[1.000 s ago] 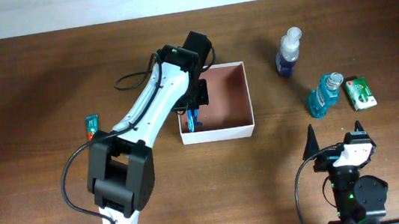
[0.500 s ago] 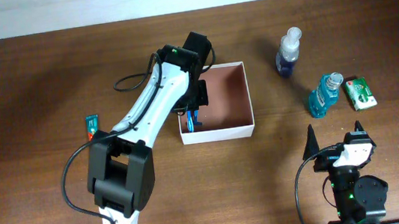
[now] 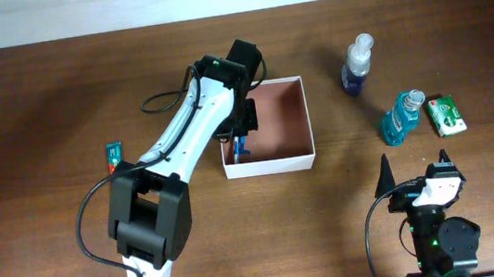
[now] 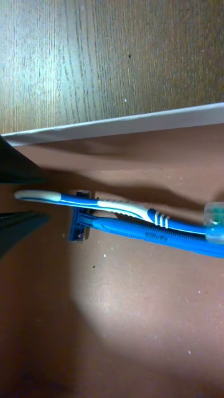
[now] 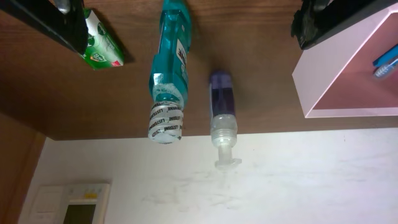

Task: Pack container
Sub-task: 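Lower the toothbrush beside the razor and open the left gripper, then raise the left gripper and move it over the Colgate toothpaste tube, then close the left gripper on the toothpaste tube and lift it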

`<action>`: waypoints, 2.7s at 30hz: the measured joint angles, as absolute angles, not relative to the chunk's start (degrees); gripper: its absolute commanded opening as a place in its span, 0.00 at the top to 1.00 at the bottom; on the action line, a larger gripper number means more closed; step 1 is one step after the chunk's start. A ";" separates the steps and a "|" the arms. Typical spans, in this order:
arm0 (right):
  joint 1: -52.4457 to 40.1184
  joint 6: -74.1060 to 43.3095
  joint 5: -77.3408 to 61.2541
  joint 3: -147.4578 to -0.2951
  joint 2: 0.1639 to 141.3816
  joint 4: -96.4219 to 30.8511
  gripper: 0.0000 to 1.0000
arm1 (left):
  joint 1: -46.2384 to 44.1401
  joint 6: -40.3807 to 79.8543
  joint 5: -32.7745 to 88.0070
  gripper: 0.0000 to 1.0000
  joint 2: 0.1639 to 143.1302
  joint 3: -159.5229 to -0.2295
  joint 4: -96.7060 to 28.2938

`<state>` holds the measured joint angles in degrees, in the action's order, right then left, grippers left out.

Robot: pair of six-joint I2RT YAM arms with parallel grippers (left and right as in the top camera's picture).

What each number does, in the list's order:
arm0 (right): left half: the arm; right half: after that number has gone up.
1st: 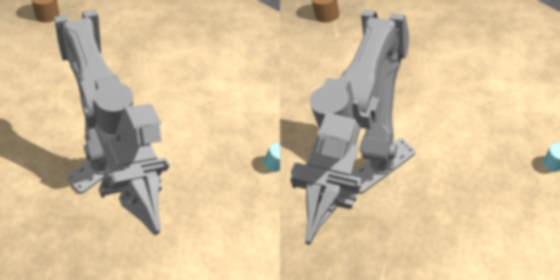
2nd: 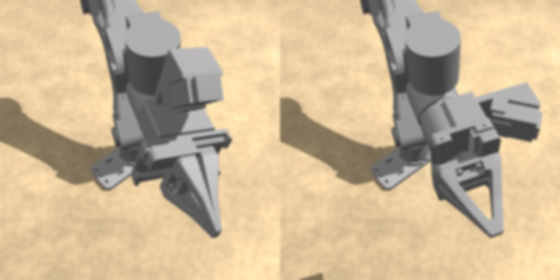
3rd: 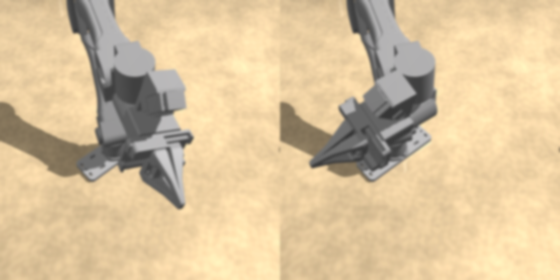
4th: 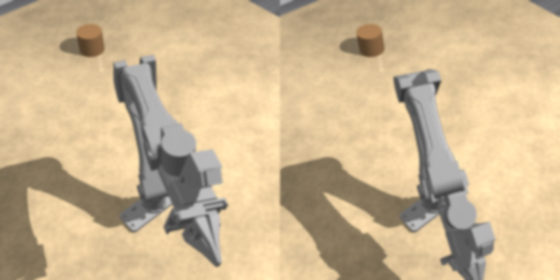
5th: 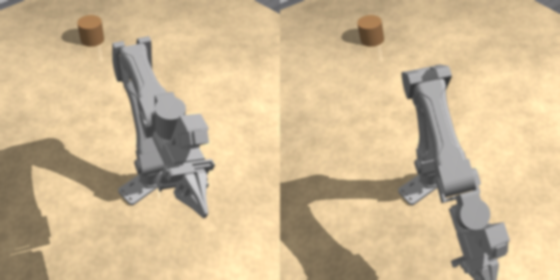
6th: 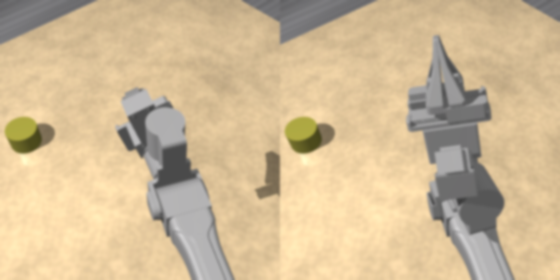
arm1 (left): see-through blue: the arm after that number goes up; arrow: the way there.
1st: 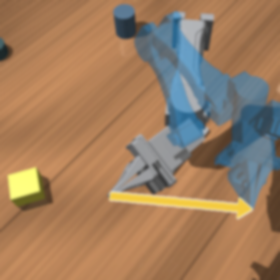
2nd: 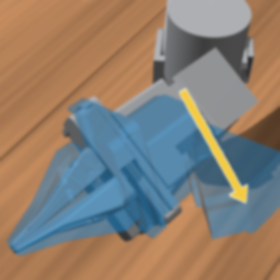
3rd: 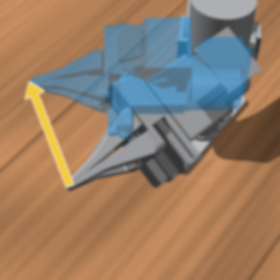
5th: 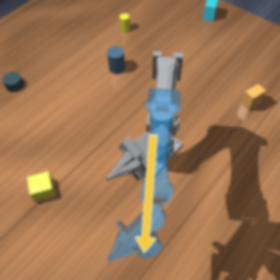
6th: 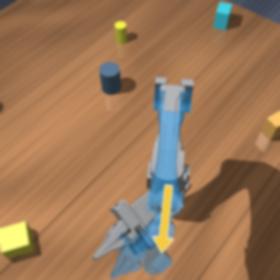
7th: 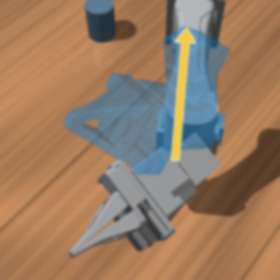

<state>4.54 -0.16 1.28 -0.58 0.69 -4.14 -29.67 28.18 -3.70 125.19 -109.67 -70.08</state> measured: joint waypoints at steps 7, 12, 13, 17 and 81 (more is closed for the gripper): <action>4.54 -0.16 1.28 -0.58 0.69 -4.14 0.02 | -29.67 27.03 -3.68 0.78 125.38 -110.83 -71.22; 4.54 -0.16 1.26 -0.58 0.69 -4.14 0.02 | -29.67 23.73 -3.68 0.50 126.13 -121.34 -77.14; 4.54 -0.16 1.28 -0.58 0.69 -4.14 0.02 | -29.67 23.11 -3.70 0.37 126.13 -124.33 -78.70; 4.54 -0.14 1.28 -0.58 0.69 -4.14 0.02 | -29.02 20.73 -6.52 0.04 126.02 -133.10 -84.90; 4.54 -0.14 1.26 -0.58 0.69 -4.14 0.02 | 9.08 3.92 1.23 0.59 125.34 -91.44 -62.94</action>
<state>4.54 -0.14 1.26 -0.58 0.69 -4.14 9.08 3.92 1.23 125.34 -91.44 -62.94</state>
